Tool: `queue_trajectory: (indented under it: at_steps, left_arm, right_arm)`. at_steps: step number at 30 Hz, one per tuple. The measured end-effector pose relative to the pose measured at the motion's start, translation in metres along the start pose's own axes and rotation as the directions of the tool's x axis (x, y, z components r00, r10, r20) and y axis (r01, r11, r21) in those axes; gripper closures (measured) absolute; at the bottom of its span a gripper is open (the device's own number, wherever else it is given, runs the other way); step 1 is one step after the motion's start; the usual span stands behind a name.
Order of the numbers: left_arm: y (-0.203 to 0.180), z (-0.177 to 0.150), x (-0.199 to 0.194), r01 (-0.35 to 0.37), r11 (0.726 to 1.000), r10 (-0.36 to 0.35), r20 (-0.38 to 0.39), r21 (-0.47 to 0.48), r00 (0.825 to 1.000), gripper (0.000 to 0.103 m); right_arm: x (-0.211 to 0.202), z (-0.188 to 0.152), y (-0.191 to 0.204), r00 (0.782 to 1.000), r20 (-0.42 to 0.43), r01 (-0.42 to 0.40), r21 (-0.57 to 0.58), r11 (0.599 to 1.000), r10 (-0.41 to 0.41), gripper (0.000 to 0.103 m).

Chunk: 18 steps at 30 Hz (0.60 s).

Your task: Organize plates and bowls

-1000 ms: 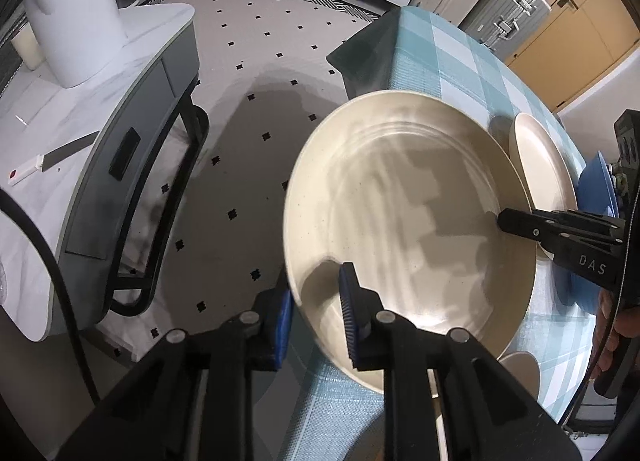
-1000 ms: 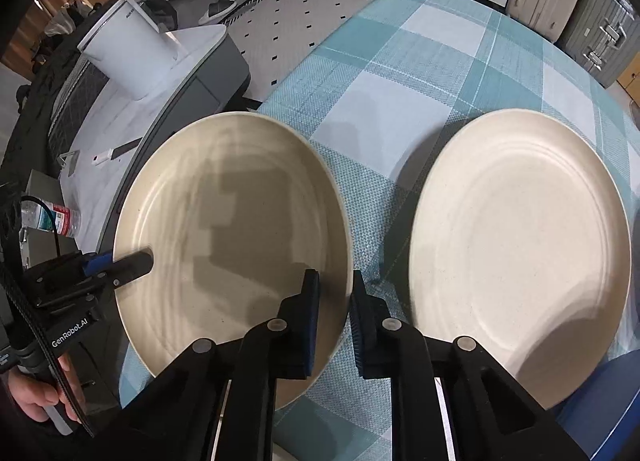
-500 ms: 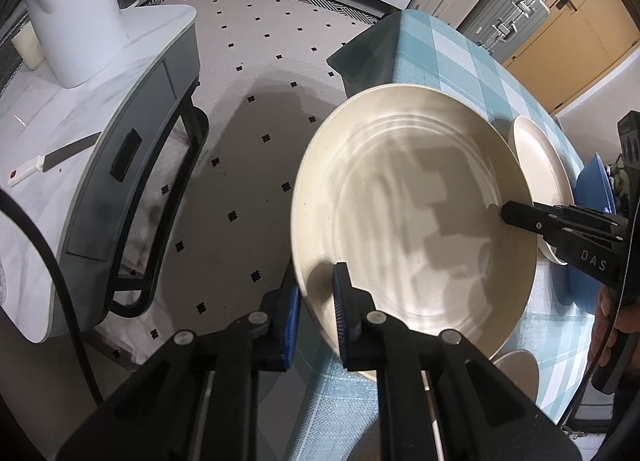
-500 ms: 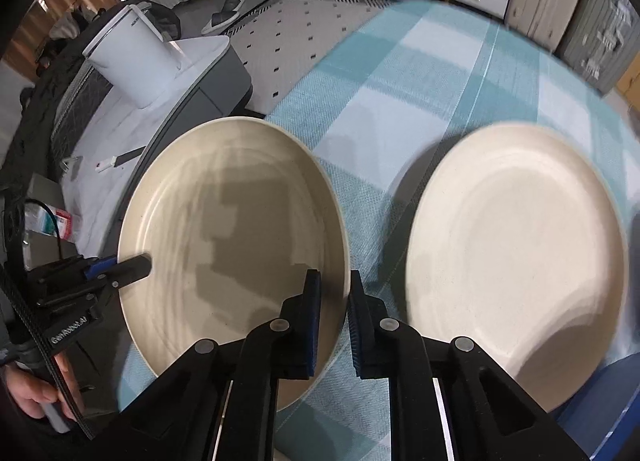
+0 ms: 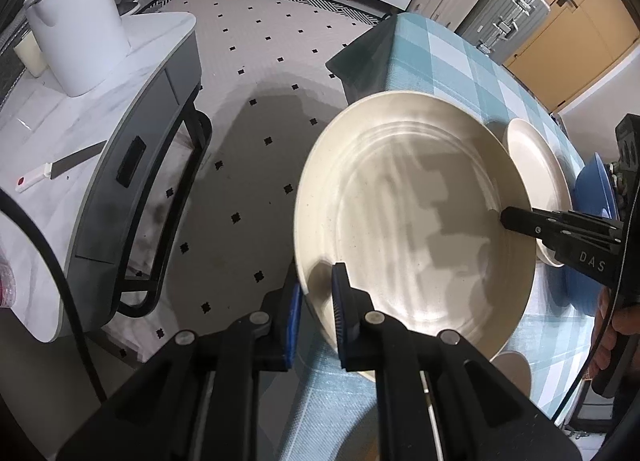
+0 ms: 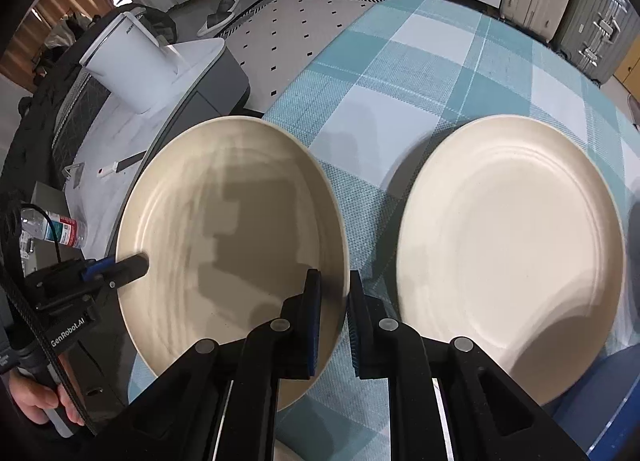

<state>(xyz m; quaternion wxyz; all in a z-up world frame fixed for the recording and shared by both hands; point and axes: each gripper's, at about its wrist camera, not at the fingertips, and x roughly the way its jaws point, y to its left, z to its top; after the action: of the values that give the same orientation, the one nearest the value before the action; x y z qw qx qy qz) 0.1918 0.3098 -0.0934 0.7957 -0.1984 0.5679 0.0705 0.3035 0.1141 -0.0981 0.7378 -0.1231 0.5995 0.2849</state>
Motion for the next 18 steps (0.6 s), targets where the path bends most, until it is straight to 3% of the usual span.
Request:
queue_trajectory:
  at_steps: [7, 18]
  left_arm:
    - [-0.01, -0.002, -0.025, 0.01, 1.0, -0.01, 0.031, 0.008, 0.999, 0.092]
    - [-0.03, -0.03, -0.05, 0.022, 1.0, -0.023, 0.027, 0.018, 0.999, 0.092]
  right_arm:
    - [-0.028, -0.005, 0.001, 1.0, 0.013, 0.007, 0.025, 1.0, -0.007, 0.092]
    - [-0.057, -0.043, -0.001, 1.0, 0.005, 0.009, 0.066, 0.998, -0.01, 0.092]
